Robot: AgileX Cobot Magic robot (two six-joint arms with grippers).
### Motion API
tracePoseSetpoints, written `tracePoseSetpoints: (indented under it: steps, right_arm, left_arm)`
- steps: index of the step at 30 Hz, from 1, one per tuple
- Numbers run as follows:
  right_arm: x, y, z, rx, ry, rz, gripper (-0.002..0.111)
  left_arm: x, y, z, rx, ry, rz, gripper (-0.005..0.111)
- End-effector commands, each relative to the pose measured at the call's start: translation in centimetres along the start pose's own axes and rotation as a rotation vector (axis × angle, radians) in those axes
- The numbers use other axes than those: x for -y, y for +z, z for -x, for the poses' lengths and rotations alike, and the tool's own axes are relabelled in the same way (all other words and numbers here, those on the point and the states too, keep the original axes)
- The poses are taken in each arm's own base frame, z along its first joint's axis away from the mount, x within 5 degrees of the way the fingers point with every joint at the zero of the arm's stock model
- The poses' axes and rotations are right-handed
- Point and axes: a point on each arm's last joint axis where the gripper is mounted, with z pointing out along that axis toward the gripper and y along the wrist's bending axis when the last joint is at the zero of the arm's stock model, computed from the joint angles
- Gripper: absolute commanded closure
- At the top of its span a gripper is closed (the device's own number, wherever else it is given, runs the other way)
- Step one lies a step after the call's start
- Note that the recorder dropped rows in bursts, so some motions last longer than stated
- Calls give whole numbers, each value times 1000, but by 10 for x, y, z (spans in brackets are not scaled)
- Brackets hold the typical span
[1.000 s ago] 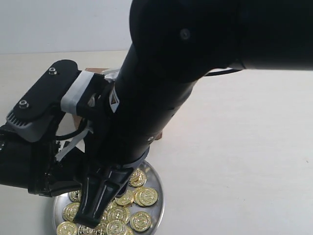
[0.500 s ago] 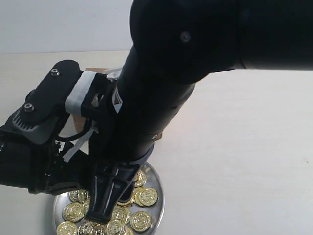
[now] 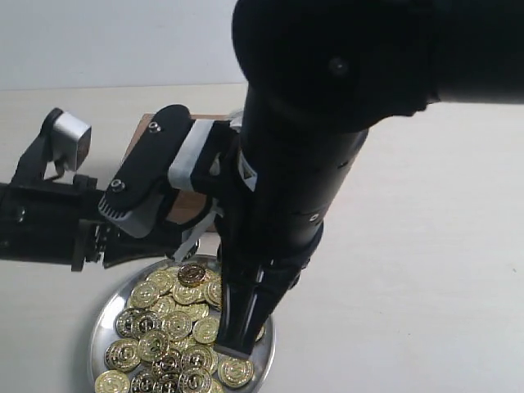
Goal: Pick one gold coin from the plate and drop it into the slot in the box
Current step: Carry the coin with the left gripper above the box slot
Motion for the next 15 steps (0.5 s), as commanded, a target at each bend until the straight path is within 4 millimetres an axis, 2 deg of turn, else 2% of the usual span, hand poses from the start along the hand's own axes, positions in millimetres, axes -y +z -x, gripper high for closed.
tracePoseSetpoints:
  steps: [1,6,7,8,9,10,12,15]
  right_arm:
    - [0,-20,-11,-3,27,-12,108]
    - [-2,-34,-27,20,61,-17,108]
    - [-3,-40,-31,42,78,-17,108]
    - [-3,-43,-33,51,92,-18,108]
    - [-4,-50,-36,74,106,-15,108]
    - [-5,-54,-38,88,111,-12,108]
    - [-6,-60,-40,113,114,-10,108]
    - [-7,-69,-44,143,123,3,108]
  left_arm:
    - [5,-1,31,80,172,79,107]
    - [9,-7,69,163,415,228,107]
    - [11,-10,81,170,599,300,107]
    - [12,-11,87,167,707,339,107]
    - [14,-13,95,142,918,391,107]
    - [14,-12,99,126,1018,401,107]
    - [12,-9,112,114,1092,417,107]
    - [-8,6,132,-3,1184,411,107]
